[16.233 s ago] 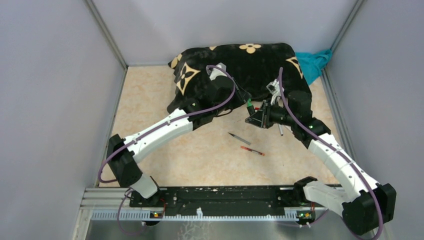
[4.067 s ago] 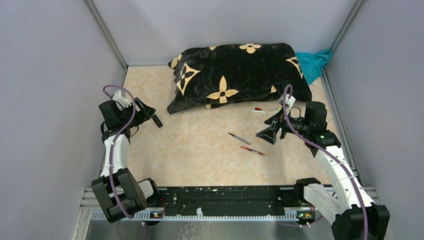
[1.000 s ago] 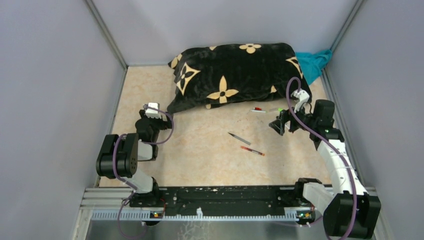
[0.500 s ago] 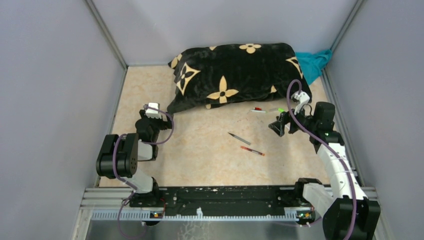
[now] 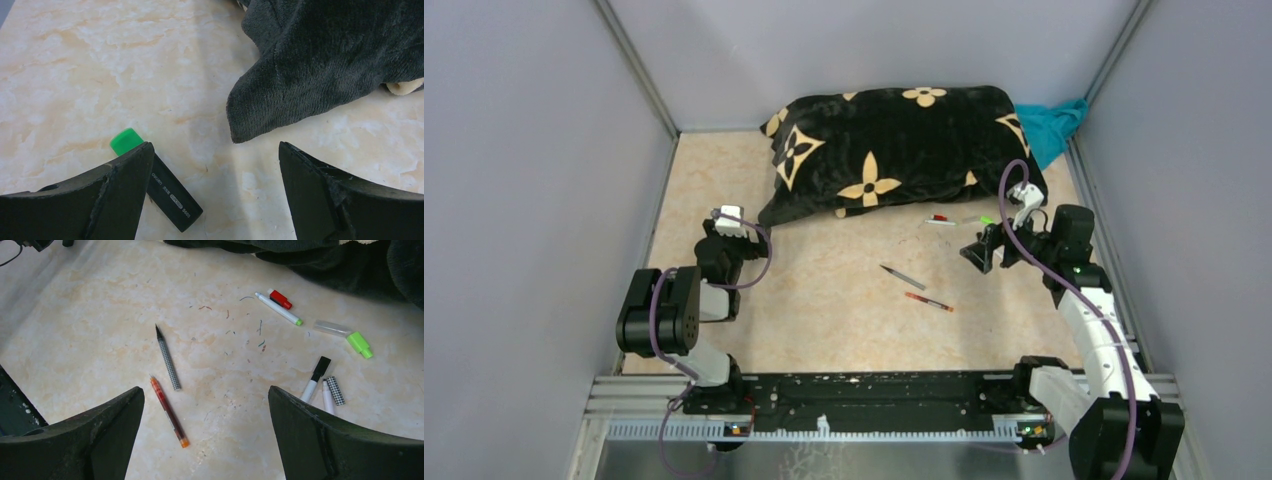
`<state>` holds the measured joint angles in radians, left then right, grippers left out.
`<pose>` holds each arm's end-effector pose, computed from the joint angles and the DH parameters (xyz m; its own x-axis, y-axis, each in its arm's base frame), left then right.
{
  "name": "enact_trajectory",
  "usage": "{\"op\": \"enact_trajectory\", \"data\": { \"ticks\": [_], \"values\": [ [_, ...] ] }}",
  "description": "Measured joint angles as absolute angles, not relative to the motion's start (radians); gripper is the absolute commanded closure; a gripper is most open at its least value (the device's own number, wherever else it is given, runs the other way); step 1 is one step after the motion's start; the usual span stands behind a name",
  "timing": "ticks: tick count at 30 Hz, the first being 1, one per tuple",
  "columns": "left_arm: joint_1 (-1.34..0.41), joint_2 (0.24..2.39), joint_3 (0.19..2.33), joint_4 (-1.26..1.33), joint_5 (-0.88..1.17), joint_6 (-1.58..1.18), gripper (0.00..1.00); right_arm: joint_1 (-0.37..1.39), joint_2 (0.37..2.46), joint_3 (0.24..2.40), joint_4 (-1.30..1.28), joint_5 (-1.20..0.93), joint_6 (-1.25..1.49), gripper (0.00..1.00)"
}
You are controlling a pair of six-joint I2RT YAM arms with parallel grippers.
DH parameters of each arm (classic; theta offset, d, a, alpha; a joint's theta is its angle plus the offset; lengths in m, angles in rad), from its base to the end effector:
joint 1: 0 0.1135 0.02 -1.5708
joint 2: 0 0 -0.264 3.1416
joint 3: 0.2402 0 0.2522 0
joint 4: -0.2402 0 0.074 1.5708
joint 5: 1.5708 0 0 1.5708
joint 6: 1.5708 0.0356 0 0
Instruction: Insert the pens into the pen caps
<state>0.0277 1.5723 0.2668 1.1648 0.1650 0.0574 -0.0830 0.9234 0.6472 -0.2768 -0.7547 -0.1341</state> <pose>0.2506 0.0011 0.1415 -0.1322 0.0530 -0.9898 0.1431 0.9891 0.0338 0.1992 0.0079 0.2625 -0.4491 -0.0604 -0.8914 -0.5859 0.7732 0.2428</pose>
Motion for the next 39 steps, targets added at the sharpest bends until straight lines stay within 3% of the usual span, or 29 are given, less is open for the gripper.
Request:
{"op": "enact_trajectory", "data": {
  "ticks": [39],
  "values": [
    [0.028, 1.572, 0.267, 1.163, 0.165, 0.057, 0.01, -0.083, 0.923, 0.617, -0.276, -0.791, -0.128, 0.08]
  ]
}}
